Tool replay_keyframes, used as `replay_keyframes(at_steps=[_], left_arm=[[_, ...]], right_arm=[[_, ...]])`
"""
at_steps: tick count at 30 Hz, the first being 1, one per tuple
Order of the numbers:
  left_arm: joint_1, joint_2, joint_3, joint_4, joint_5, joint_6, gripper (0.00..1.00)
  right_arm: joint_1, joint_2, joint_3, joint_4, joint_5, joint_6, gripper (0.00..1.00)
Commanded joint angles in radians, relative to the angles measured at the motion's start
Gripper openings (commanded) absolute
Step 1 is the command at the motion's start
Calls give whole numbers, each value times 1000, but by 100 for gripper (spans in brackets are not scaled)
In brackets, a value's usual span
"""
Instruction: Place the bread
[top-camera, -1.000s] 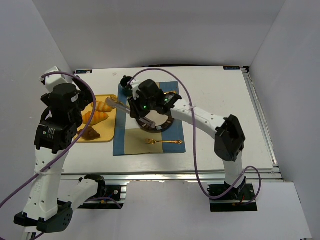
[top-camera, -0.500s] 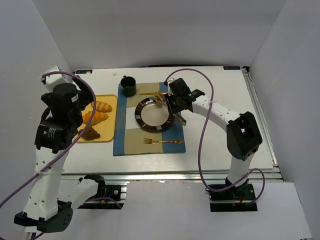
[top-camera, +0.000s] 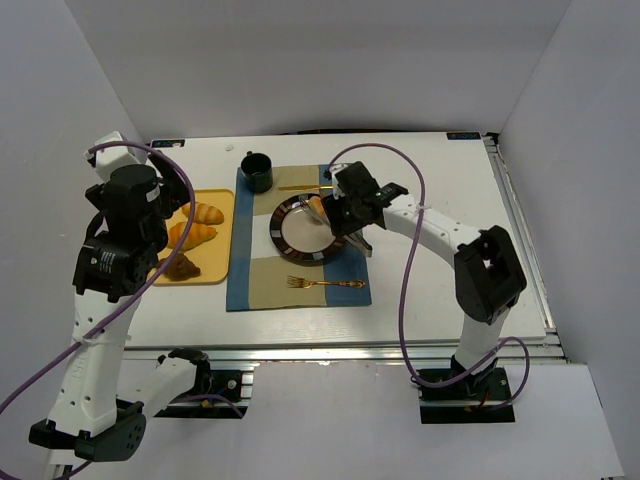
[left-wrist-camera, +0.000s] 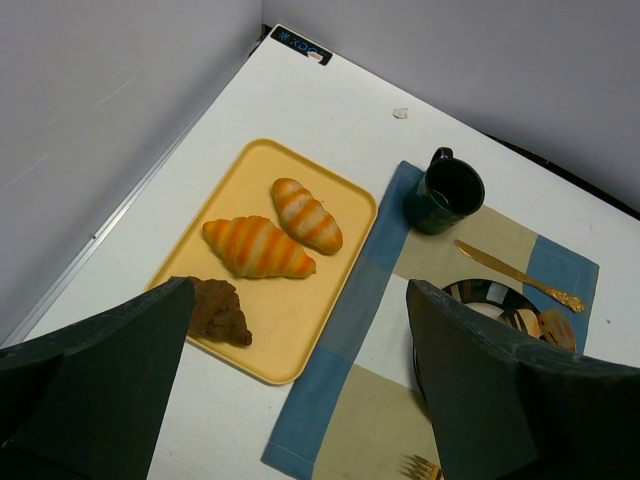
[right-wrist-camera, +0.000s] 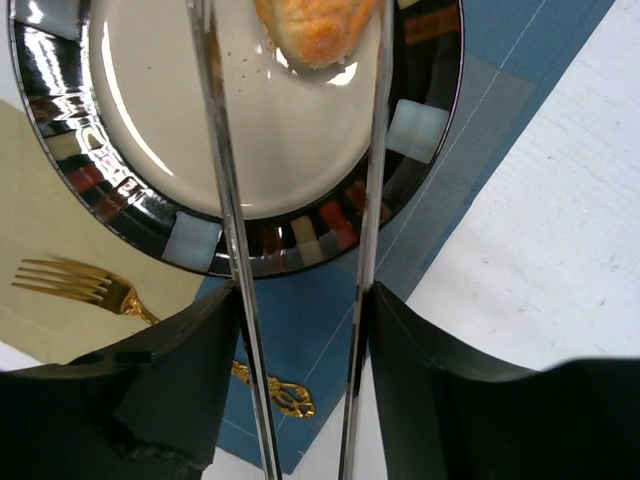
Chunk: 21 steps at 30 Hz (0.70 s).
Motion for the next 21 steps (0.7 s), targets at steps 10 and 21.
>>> replay_keyframes(at_steps=[10,21], left_arm=[[2,-8,-8,16,3,4,98],[2,7,34,6,-12,8,98]], right_arm=[[3,-119,73,-25,-90,-11,63],[119,-32,225,41,-337,-14,63]])
